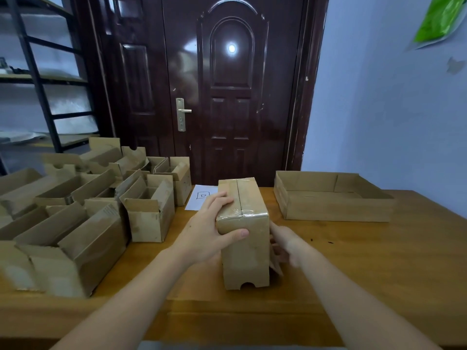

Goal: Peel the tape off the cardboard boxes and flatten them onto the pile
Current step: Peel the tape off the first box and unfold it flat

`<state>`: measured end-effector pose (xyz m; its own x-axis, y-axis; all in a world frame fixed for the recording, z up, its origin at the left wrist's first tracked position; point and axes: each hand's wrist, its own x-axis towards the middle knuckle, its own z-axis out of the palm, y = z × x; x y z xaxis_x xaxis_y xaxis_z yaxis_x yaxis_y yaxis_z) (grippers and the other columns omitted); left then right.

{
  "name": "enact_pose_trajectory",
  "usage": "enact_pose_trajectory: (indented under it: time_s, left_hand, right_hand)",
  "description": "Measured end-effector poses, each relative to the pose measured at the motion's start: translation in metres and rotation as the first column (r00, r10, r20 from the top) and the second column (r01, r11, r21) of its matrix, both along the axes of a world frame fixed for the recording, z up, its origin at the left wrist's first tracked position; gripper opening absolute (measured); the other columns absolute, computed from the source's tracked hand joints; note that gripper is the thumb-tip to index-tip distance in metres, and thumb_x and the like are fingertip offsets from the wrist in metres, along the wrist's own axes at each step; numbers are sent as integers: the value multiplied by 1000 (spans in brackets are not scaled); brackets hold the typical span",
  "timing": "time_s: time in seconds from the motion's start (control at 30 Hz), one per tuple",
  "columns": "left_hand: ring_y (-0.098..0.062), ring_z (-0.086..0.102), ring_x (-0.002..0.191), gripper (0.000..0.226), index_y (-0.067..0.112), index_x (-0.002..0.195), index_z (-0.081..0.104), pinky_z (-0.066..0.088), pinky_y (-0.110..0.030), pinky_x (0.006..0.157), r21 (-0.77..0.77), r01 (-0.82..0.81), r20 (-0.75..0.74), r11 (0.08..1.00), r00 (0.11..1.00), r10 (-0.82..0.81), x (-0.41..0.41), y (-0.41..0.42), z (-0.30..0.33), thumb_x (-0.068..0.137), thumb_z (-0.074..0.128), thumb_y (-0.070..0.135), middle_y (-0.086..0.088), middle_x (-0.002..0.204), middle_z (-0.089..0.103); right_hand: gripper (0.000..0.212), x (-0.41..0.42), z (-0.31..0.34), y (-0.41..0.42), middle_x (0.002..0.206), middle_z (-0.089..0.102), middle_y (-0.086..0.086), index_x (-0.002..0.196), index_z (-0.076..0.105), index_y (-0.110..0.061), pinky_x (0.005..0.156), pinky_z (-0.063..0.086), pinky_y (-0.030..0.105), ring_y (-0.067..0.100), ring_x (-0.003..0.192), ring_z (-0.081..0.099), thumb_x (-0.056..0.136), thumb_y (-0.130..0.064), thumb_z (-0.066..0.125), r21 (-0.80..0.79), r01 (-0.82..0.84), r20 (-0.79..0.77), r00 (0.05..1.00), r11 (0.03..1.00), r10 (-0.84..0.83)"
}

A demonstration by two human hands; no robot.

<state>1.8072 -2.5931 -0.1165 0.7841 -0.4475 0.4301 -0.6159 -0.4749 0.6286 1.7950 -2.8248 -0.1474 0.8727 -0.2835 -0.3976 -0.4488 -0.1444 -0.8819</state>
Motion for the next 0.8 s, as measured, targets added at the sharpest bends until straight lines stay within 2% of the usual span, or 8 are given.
enact_pose_trajectory:
  time_s: [0.13,0.2,0.27,0.37,0.43,0.57,0.7,0.8]
  left_hand:
    - [-1,43,125,90,45,150,34,52,-17,92,99,21,12,995,1000,-22,-2,-5,4,74,66,79,28,155,22]
    - [-1,44,124,90,45,151,32,53,-18,93,132,21,19,991,1000,-24,-2,-9,7,75,66,78,27,155,21]
    - [-2,45,124,91,45,150,30,53,-21,94,154,13,23,988,1000,-17,0,-12,8,74,65,80,27,155,21]
    - [-3,44,127,94,45,151,29,52,-23,97,190,-2,33,982,999,-4,3,-13,8,73,64,83,27,157,20]
    - [-5,42,131,94,44,153,28,50,-27,102,205,-7,44,979,999,-2,4,-12,8,74,65,81,26,158,21]
    - [-8,35,142,99,40,156,26,42,-38,114,249,1,78,969,997,-21,3,-6,12,75,68,78,22,163,18]
    - [-9,22,152,118,49,158,7,36,-44,121,259,65,21,964,997,-73,2,-1,12,67,78,76,26,167,4]
    - [-4,8,152,144,57,153,-17,26,-37,122,260,92,-32,961,996,-86,-4,6,1,56,90,69,30,165,-16]
  right_hand:
    - [54,-8,6,-8,120,63,2,144,51,-20,91,58,41,24,106,62,100,-51,55,-359,-55,79,993,932,89]
    - [42,-13,10,-15,131,61,0,140,55,-21,96,54,40,20,114,59,101,-38,58,-456,-37,250,954,889,168]
    - [33,-25,17,-22,134,60,-6,136,56,-27,103,51,39,13,122,57,103,-24,57,-428,64,506,844,901,180]
    - [39,-55,35,-26,132,59,-15,133,58,-32,102,46,18,-2,122,54,102,-8,53,-483,190,729,628,855,272]
    - [46,-75,43,-24,141,54,-18,138,56,-32,106,38,10,-4,132,46,97,-12,60,-642,163,693,542,749,476]
    - [59,-81,35,-13,153,42,-19,146,48,-34,112,27,15,-5,142,32,92,-43,71,-866,91,452,562,491,693]
    - [59,-73,28,-4,144,46,-22,142,52,-32,113,40,27,-7,136,37,88,-43,75,-787,164,574,547,595,609]
    - [68,-71,22,-3,156,31,-23,145,46,-41,114,34,28,-2,142,30,85,-49,77,-792,134,559,554,596,617]
